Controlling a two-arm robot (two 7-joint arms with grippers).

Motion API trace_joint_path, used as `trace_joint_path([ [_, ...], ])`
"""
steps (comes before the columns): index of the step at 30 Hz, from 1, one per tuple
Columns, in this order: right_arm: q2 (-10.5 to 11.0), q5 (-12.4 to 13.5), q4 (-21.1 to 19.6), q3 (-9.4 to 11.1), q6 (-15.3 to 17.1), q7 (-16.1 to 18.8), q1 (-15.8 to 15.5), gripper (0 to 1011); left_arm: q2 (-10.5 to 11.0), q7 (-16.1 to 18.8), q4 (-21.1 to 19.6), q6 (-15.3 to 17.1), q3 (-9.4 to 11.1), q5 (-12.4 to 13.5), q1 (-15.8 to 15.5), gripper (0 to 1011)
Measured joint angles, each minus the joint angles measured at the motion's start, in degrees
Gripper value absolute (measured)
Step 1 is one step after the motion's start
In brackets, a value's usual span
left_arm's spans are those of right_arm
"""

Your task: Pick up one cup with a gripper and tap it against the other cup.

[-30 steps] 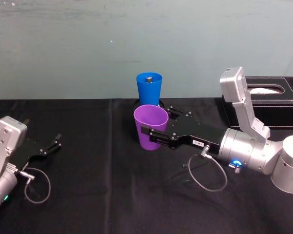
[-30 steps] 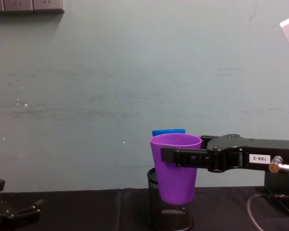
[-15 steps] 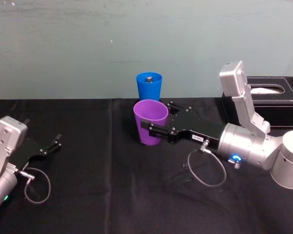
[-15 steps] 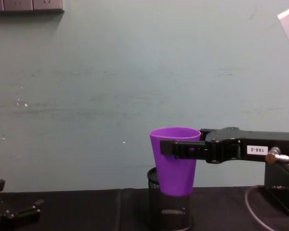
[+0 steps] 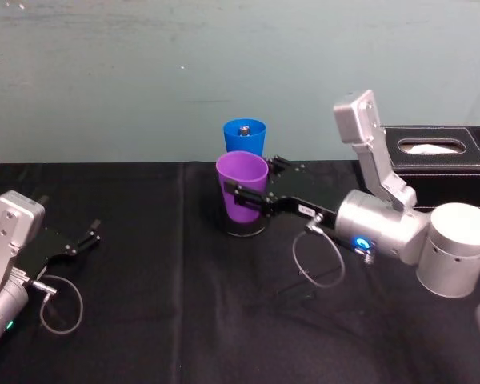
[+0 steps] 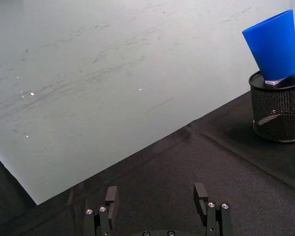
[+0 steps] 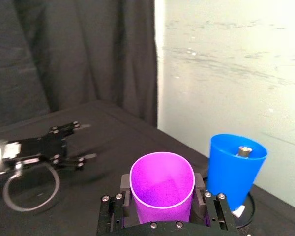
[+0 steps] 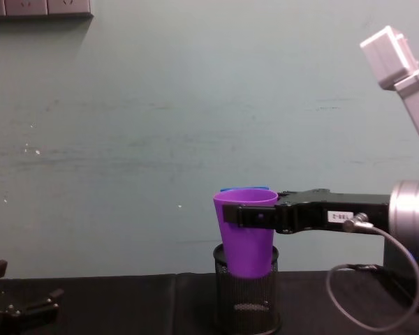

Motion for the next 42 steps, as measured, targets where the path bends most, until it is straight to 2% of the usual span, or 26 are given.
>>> trace_joint_path([
  [9, -4.1, -1.9, 5.0, 0.8, 0.8, -3.1, 3.3, 736, 0.0, 0.0, 0.0, 0.0, 0.0, 0.0, 0.0, 1000],
  [16, -5.9, -3.0, 8.1, 1.3, 1.3, -3.5, 5.4, 736, 0.0, 0.0, 0.0, 0.0, 0.0, 0.0, 0.0, 1000],
  [29, -7.4, -3.7, 11.3, 2.8, 1.2, -3.2, 6.5, 736, 0.0, 0.0, 0.0, 0.0, 0.0, 0.0, 0.0, 1000],
  [42, -7.8, -3.9, 11.7, 3.3, 0.6, -1.9, 6.7, 736, 0.0, 0.0, 0.0, 0.0, 0.0, 0.0, 0.0, 1000],
])
